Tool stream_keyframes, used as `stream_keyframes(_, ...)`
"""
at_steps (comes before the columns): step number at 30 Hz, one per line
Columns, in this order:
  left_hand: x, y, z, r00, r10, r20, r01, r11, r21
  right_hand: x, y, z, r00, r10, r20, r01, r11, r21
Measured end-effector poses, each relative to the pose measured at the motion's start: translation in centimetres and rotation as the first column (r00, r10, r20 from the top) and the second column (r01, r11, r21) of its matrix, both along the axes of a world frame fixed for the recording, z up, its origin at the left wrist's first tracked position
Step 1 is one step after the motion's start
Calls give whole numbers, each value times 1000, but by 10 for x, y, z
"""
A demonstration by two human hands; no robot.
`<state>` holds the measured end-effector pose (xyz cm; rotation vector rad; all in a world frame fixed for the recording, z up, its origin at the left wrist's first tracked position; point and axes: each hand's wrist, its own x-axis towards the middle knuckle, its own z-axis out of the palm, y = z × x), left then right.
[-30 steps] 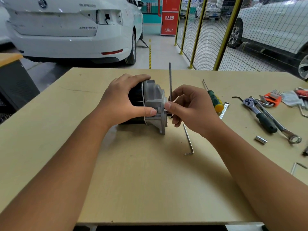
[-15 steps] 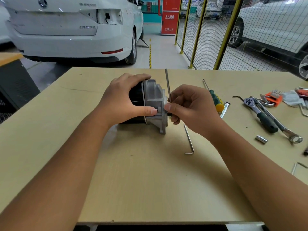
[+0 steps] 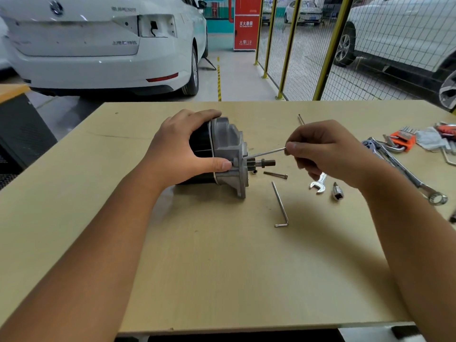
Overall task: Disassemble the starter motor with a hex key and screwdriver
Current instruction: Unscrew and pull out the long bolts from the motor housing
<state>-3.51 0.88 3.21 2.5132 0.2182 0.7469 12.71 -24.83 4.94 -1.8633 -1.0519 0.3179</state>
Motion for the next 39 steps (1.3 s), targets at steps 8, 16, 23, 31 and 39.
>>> stream_keyframes(8, 0, -1, -1, 1000, 8, 4, -8, 1000, 0, -1, 2, -5, 998, -22, 60, 21, 1000, 8)
stream_keyframes(16, 0, 0, -1, 1000, 14, -2, -14, 1000, -2, -4, -5, 1, 997, 77, 18, -71, 976, -207)
stream_keyframes(23, 0, -1, -1, 1000, 20, -8, -20, 1000, 0, -2, -5, 0, 997, 79, -11, -80, 979, -189)
stream_keyframes(31, -1, -2, 0, 1000, 21, -12, -21, 1000, 0, -3, -2, -4, 998, 49, 43, -40, 977, -209)
stream_keyframes(39, 0, -1, -1, 1000, 13, -2, -13, 1000, -13, -10, 1, -4, 994, 40, 99, -16, 972, -233)
